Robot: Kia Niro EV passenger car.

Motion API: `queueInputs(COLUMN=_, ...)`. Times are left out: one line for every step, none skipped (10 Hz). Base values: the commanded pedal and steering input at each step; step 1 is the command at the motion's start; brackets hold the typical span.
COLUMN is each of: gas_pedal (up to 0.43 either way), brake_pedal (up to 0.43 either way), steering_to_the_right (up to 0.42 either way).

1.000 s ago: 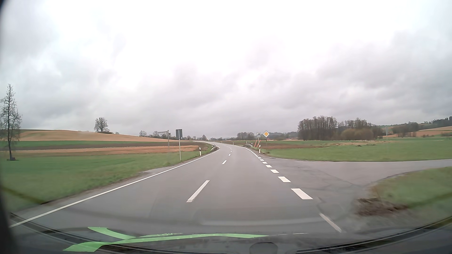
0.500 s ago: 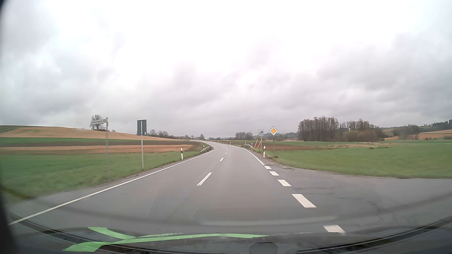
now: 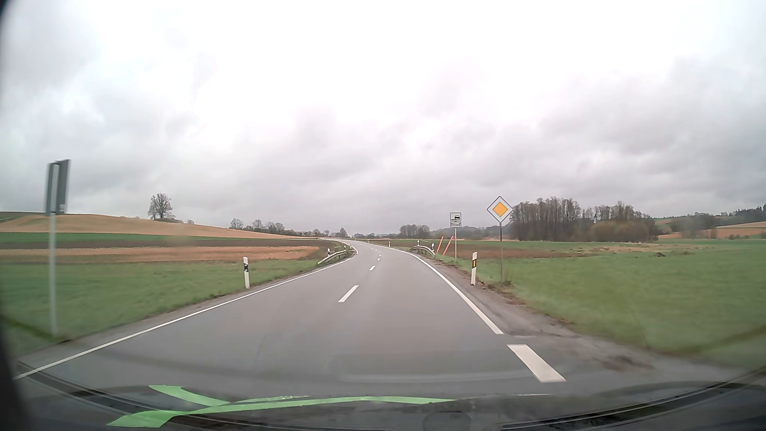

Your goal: Follow the waypoints while adhering to traffic rules and regulations

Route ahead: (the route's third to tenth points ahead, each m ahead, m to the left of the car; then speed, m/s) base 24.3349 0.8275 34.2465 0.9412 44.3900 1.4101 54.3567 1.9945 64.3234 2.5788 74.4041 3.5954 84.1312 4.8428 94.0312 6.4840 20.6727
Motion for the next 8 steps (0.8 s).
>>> queueInputs(gas_pedal=0.228, brake_pedal=0.0, steering_to_the_right=-0.006)
queueInputs(gas_pedal=0.228, brake_pedal=0.0, steering_to_the_right=-0.009)
queueInputs(gas_pedal=0.228, brake_pedal=0.0, steering_to_the_right=-0.011)
queueInputs(gas_pedal=0.228, brake_pedal=0.0, steering_to_the_right=-0.011)
queueInputs(gas_pedal=0.24, brake_pedal=0.0, steering_to_the_right=-0.011)
queueInputs(gas_pedal=0.24, brake_pedal=0.0, steering_to_the_right=-0.012)
queueInputs(gas_pedal=0.24, brake_pedal=0.0, steering_to_the_right=-0.011)
queueInputs(gas_pedal=0.248, brake_pedal=0.0, steering_to_the_right=-0.012)
